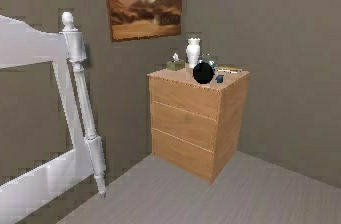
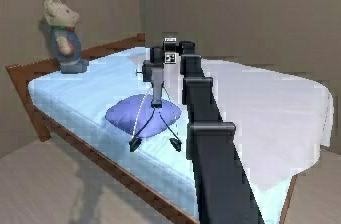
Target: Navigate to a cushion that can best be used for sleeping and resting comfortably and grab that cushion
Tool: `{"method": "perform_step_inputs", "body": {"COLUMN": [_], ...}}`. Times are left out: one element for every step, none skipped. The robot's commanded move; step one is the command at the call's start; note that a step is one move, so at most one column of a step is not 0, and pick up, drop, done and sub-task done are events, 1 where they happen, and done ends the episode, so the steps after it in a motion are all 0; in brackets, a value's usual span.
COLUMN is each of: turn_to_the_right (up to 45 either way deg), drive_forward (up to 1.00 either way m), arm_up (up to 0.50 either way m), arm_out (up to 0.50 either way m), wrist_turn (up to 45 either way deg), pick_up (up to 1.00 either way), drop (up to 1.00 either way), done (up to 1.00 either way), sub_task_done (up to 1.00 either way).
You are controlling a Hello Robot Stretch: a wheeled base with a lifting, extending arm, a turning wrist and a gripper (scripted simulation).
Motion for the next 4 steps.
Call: {"method": "perform_step_inputs", "body": {"turn_to_the_right": [0.0, 0.0, 0.0, 0.0], "drive_forward": [0.00, 0.00, 0.00, 0.00], "arm_up": [0.00, 0.00, 0.00, 0.00], "arm_out": [0.00, 0.00, 0.00, 0.00], "wrist_turn": [45.0, 45.0, 45.0, 21.0], "pick_up": [0.00, 0.00, 0.00, 0.00], "drop": [0.00, 0.00, 0.00, 0.00], "done": [0.00, 0.00, 0.00, 0.00], "sub_task_done": [0.00, 0.00, 0.00, 0.00]}}
